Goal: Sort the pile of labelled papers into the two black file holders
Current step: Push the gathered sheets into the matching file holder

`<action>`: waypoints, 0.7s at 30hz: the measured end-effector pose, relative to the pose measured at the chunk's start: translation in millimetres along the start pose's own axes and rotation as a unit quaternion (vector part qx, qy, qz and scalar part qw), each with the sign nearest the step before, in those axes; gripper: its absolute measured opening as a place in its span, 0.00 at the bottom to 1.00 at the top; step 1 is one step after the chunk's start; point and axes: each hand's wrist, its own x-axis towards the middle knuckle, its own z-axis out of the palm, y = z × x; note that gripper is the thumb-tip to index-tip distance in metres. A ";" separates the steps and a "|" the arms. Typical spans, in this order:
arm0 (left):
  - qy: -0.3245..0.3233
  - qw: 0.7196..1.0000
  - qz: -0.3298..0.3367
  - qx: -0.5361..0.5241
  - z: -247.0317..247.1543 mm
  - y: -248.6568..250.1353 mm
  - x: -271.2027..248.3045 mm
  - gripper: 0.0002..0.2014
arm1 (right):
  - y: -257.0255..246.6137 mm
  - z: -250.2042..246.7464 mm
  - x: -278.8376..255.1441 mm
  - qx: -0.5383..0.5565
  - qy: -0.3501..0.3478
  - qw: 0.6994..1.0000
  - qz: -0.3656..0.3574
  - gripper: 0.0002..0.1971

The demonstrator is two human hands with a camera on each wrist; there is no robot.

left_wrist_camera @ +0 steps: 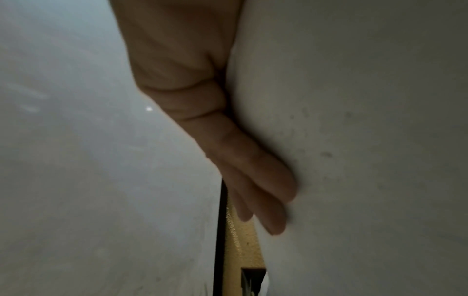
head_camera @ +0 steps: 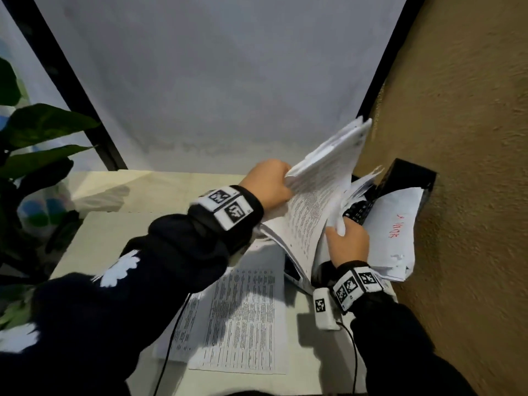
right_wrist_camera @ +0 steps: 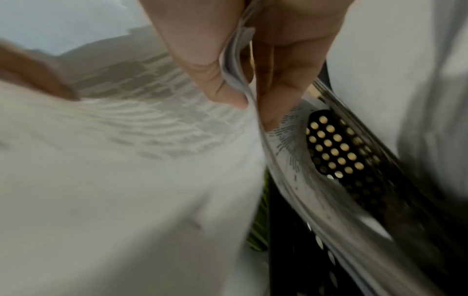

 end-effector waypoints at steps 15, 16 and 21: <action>-0.038 0.992 -0.098 -0.076 124.7 10.4 42.8 0.13 | -20.6 -13.4 -10.9 -0.228 -0.026 0.967 -0.108 0.07; -0.036 0.992 -0.096 -0.076 127.2 7.4 40.7 0.14 | -19.1 -10.9 -9.3 -0.240 -0.038 0.964 -0.107 0.08; 0.013 0.986 -0.110 -0.124 144.6 -20.4 18.9 0.22 | 3.5 6.1 -11.4 -0.275 -0.129 0.948 -0.094 0.16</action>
